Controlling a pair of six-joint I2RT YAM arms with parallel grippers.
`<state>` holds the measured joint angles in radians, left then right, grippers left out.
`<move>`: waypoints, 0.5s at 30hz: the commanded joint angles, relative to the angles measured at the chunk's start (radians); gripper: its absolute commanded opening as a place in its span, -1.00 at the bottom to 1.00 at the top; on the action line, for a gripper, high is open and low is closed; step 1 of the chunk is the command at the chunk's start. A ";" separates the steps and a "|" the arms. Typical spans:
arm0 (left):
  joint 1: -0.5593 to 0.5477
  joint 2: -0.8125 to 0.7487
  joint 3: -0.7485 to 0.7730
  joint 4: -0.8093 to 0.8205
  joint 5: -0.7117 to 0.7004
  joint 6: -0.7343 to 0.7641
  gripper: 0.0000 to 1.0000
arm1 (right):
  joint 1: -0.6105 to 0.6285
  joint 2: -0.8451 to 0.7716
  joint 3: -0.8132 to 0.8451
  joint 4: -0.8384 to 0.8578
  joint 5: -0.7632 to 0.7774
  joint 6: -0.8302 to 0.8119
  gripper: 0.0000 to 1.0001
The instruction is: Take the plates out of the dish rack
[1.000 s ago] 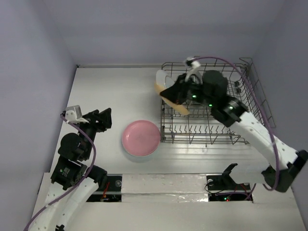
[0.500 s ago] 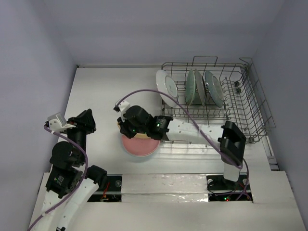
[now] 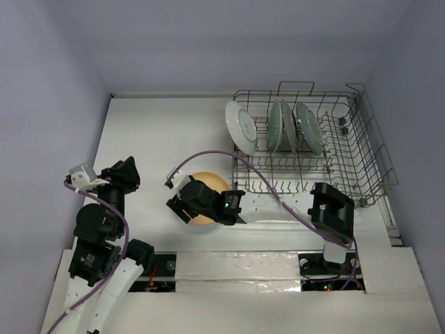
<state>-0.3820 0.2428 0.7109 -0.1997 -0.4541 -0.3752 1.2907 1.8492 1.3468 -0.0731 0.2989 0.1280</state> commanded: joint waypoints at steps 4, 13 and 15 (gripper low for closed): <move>0.006 0.003 -0.010 0.042 0.040 0.005 -0.29 | -0.002 -0.181 -0.047 0.062 0.178 0.019 0.36; 0.006 0.023 -0.010 0.051 0.078 0.010 -0.25 | -0.220 -0.256 0.075 -0.083 0.407 0.071 -0.88; 0.006 0.021 -0.011 0.052 0.084 0.012 -0.22 | -0.287 -0.211 0.165 -0.157 0.437 0.064 -0.12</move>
<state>-0.3794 0.2485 0.7101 -0.1989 -0.3923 -0.3748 1.0740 1.5818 1.4040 -0.1226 0.6224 0.1844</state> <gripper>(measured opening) 0.385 0.305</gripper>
